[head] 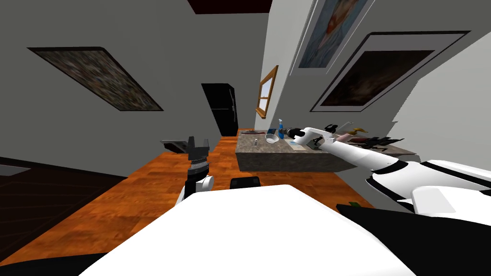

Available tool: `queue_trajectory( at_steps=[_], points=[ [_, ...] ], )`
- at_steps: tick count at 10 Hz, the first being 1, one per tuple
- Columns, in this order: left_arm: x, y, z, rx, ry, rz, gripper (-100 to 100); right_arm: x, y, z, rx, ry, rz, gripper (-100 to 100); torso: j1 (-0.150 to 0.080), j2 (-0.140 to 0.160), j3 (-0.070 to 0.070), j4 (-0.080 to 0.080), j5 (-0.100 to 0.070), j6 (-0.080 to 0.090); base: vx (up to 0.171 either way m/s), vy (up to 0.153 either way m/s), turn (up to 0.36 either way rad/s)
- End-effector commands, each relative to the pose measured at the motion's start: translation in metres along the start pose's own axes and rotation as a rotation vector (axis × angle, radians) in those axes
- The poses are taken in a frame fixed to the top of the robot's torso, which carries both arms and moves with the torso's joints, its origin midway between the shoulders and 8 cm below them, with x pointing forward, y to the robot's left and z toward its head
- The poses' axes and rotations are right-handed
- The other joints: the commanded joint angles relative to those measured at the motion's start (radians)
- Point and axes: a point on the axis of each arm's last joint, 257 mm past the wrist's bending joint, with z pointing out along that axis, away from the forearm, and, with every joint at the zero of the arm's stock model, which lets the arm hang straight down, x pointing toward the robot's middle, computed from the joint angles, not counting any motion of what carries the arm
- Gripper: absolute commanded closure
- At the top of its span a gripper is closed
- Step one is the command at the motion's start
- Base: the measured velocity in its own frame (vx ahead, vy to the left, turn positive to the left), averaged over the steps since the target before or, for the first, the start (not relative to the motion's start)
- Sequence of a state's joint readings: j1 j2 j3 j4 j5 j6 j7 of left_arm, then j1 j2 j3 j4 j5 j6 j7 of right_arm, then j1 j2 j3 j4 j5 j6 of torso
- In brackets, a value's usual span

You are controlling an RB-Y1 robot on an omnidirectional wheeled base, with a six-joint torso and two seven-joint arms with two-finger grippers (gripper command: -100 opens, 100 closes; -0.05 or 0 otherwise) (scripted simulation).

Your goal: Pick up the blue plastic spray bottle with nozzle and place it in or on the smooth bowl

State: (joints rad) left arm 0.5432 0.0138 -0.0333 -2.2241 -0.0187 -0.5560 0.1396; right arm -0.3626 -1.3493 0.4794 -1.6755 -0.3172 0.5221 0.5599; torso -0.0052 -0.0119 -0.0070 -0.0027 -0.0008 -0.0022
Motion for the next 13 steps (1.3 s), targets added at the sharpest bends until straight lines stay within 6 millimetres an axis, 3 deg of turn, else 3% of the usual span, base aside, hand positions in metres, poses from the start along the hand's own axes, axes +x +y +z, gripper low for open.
queue_trajectory(
  at_steps=[1, 4, 6, 7, 11, 12, 13],
  points=[
    [0.000, 0.000, 0.000, 0.000, 0.000, 0.000, 0, 0.001, 0.010, 0.000, -0.018, 0.013, 0.033, 100, 0.000, 0.000, 0.000, 0.000, 0.000, 0.000, 0.105, -0.083, 0.033],
    [0.000, 0.000, 0.000, 0.000, 0.000, 0.000, 0, 0.003, 0.032, -0.001, -0.055, 0.044, 0.098, 100, 0.000, -0.002, -0.001, 0.000, -0.001, -0.001, 0.134, -0.084, 0.035],
    [0.000, 0.000, 0.000, 0.000, 0.000, 0.000, 0, 0.002, 0.033, -0.002, -0.056, 0.045, 0.099, 100, -0.001, 0.002, 0.001, 0.001, -0.002, 0.000, 0.061, -0.054, 0.023],
    [0.000, 0.000, 0.000, 0.000, 0.000, 0.000, 0, 0.002, 0.034, -0.002, -0.057, 0.046, 0.101, -100, 0.001, 0.006, 0.003, 0.002, -0.002, 0.001, 0.009, -0.006, 0.002],
    [0.000, 0.000, 0.000, 0.000, 0.000, 0.000, 0, 0.002, 0.033, -0.002, -0.056, 0.046, 0.100, -100, 0.004, 0.010, 0.006, 0.003, -0.001, 0.001, 0.000, 0.000, 0.000],
    [0.000, 0.000, 0.000, 0.000, 0.000, 0.000, 0, 0.002, 0.034, -0.002, -0.056, 0.046, 0.100, 0, 0.004, 0.010, 0.006, 0.003, -0.001, 0.001, 0.000, 0.000, 0.000],
    [0.000, 0.000, 0.000, 0.000, 0.000, 0.000, 0, -0.010, 0.035, -0.008, -0.060, 0.043, 0.100, -100, 0.004, 0.010, 0.006, 0.003, -0.001, 0.001, 0.013, -0.007, -0.032]
  ],
)
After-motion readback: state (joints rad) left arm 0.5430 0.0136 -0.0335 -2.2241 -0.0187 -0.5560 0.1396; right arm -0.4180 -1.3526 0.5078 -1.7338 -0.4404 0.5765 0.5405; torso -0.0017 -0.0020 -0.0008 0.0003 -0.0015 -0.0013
